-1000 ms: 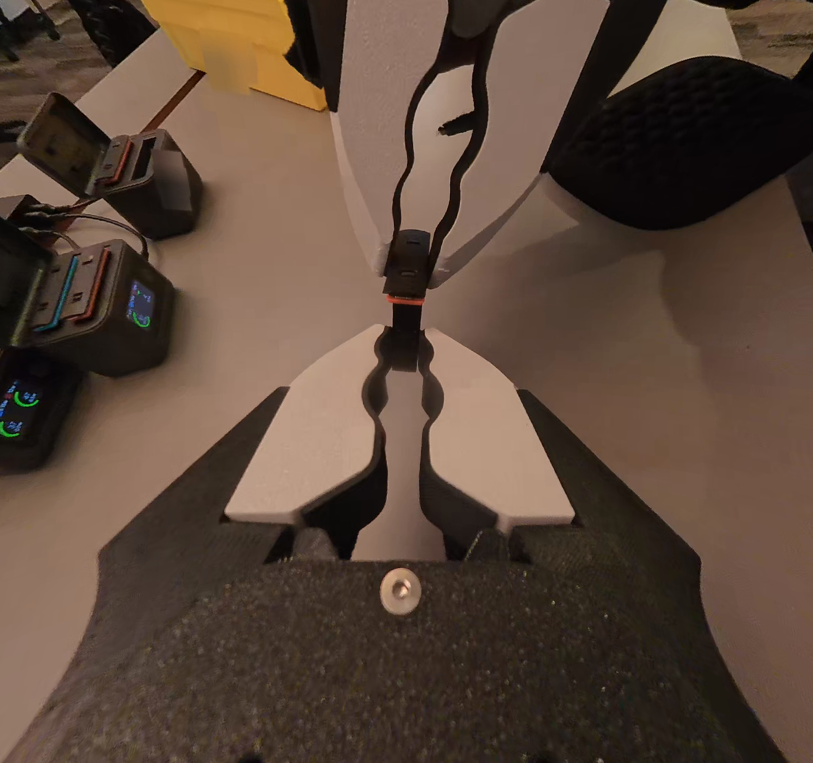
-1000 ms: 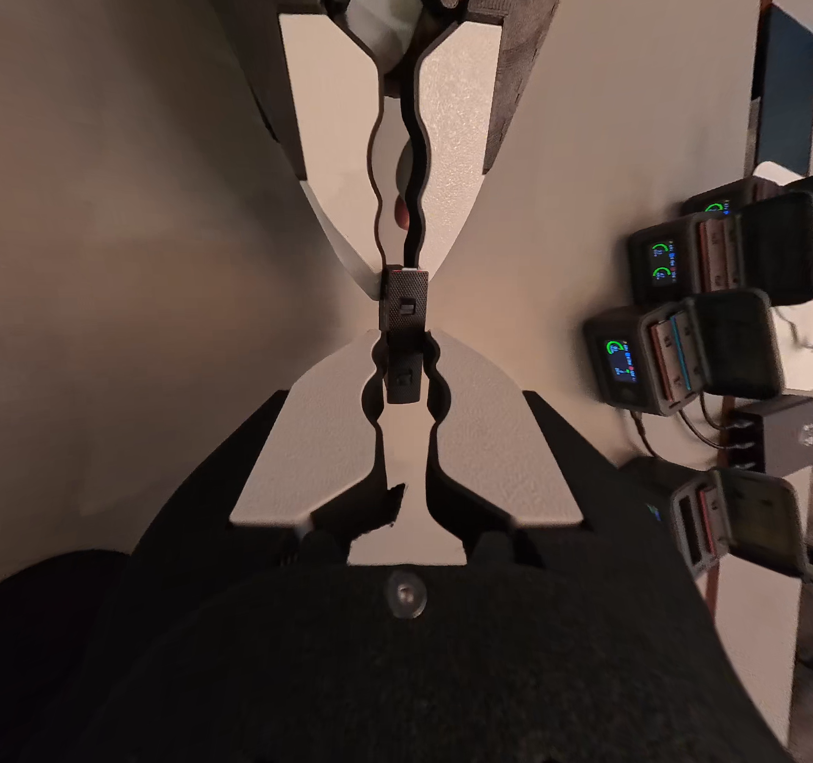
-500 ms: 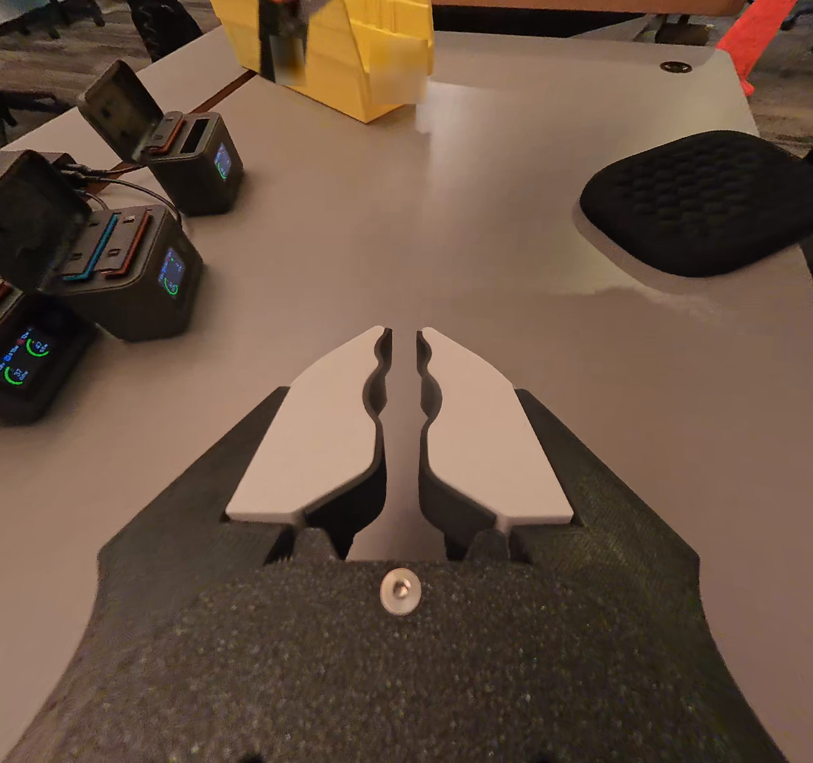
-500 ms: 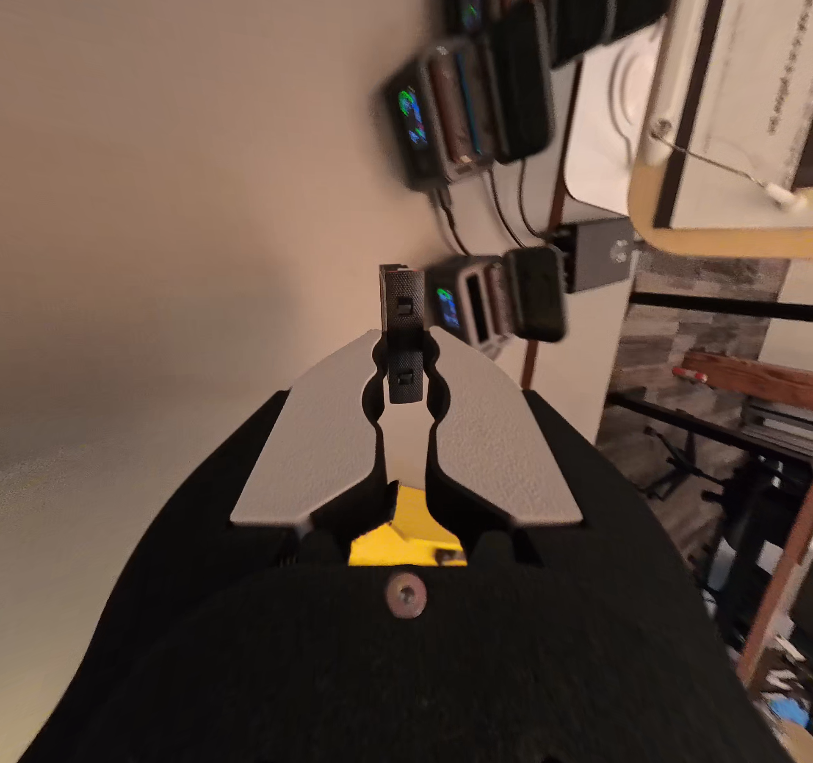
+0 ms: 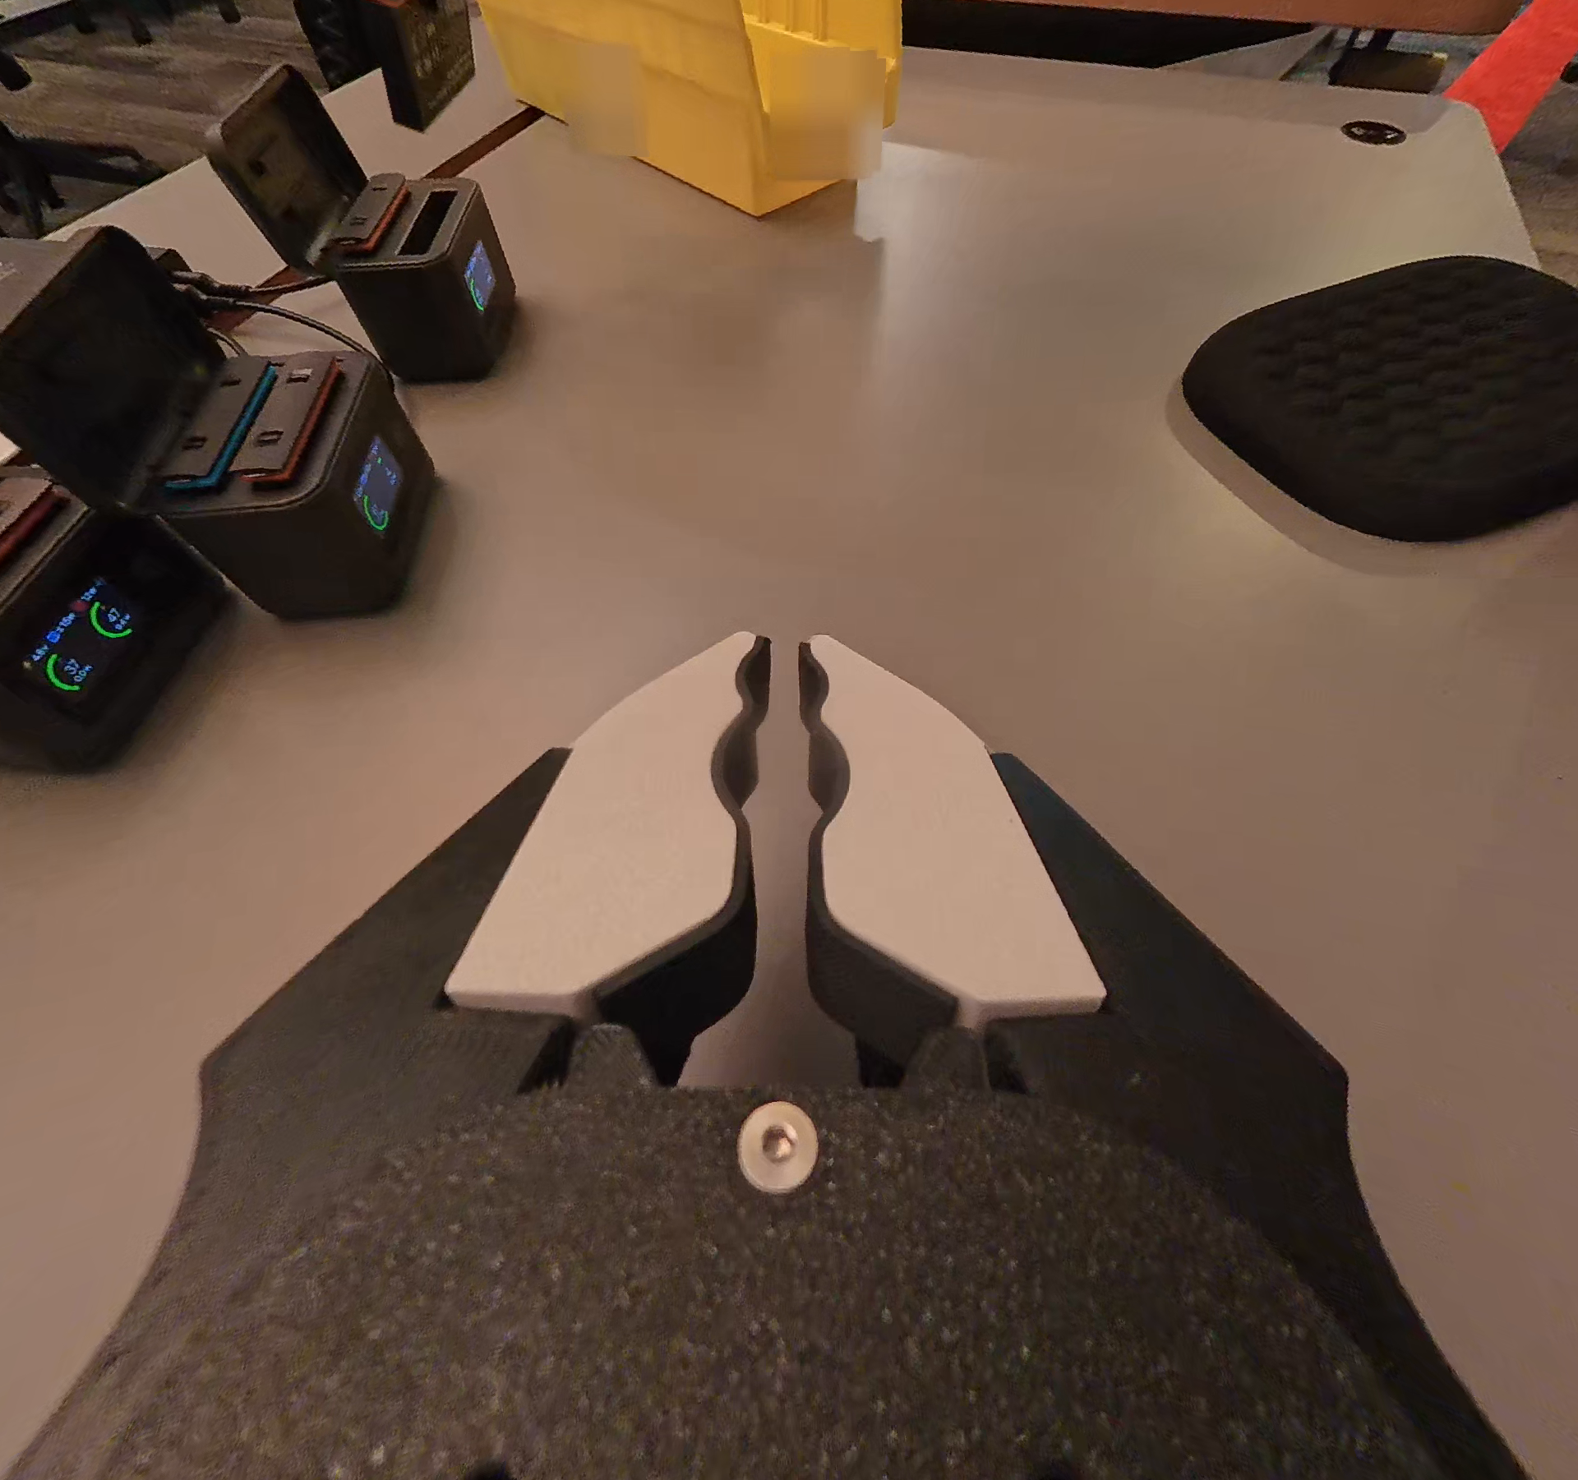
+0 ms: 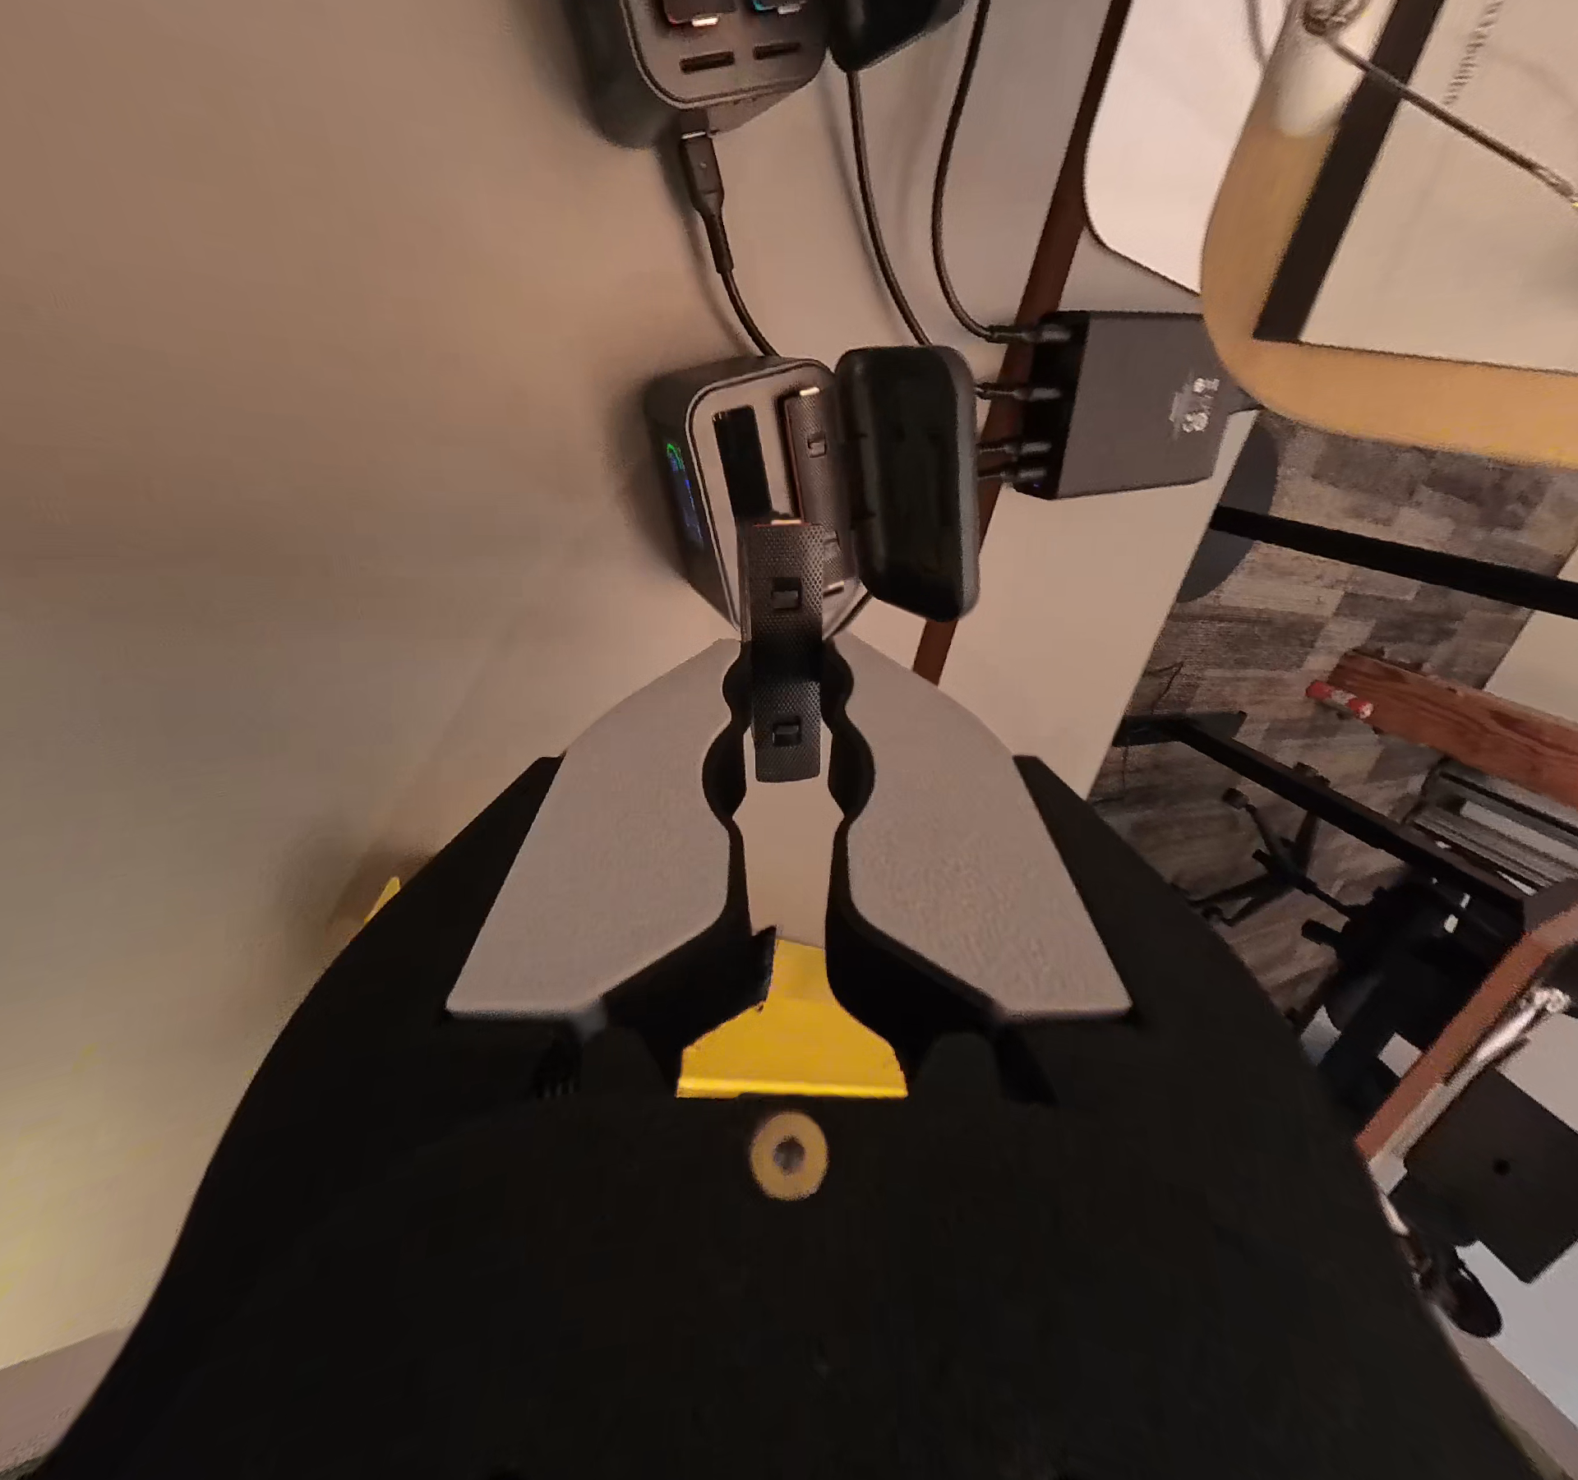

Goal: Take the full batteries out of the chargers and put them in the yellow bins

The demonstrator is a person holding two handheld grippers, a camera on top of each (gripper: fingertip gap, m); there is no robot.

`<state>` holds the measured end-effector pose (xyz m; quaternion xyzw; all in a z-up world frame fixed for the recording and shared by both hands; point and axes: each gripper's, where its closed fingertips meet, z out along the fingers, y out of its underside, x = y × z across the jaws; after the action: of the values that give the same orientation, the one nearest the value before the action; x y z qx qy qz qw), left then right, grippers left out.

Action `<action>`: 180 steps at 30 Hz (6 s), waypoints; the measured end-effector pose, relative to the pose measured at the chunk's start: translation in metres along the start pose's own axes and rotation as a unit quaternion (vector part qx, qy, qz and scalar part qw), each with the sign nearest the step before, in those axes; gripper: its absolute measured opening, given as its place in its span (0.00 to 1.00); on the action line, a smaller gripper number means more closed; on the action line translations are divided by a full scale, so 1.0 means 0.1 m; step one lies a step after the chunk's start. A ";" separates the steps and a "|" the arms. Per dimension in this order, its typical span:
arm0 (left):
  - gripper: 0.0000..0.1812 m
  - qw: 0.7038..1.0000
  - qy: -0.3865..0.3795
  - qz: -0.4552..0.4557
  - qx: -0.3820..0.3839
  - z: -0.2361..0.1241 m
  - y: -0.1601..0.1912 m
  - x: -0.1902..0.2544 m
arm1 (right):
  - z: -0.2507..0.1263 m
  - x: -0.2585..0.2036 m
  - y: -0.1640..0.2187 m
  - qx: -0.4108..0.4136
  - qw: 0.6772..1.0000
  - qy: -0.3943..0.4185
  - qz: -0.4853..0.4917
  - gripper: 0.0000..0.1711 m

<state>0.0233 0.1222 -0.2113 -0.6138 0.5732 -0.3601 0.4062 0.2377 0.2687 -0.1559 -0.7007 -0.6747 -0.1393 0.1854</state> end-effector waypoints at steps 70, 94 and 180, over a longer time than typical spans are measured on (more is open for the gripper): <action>0.02 1.000 -0.002 -0.016 -0.012 0.07 0.12 -0.14 | 0.60 -0.09 -0.01 -0.139 0.972 -0.145 -0.122 0.08; 0.02 1.000 0.000 -0.008 -0.014 0.06 0.13 -0.11 | 0.51 -0.04 -0.08 0.059 0.971 -0.079 0.217 0.00; 0.00 0.920 -0.366 -0.110 0.093 -0.97 0.10 -1.36 | -0.33 -0.74 -0.54 0.283 0.674 0.379 0.567 0.00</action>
<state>-0.0800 0.2497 -0.1769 -0.7215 0.2779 -0.2044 0.6004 0.1820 0.1893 -0.1556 -0.7494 -0.0265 -0.0634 0.6586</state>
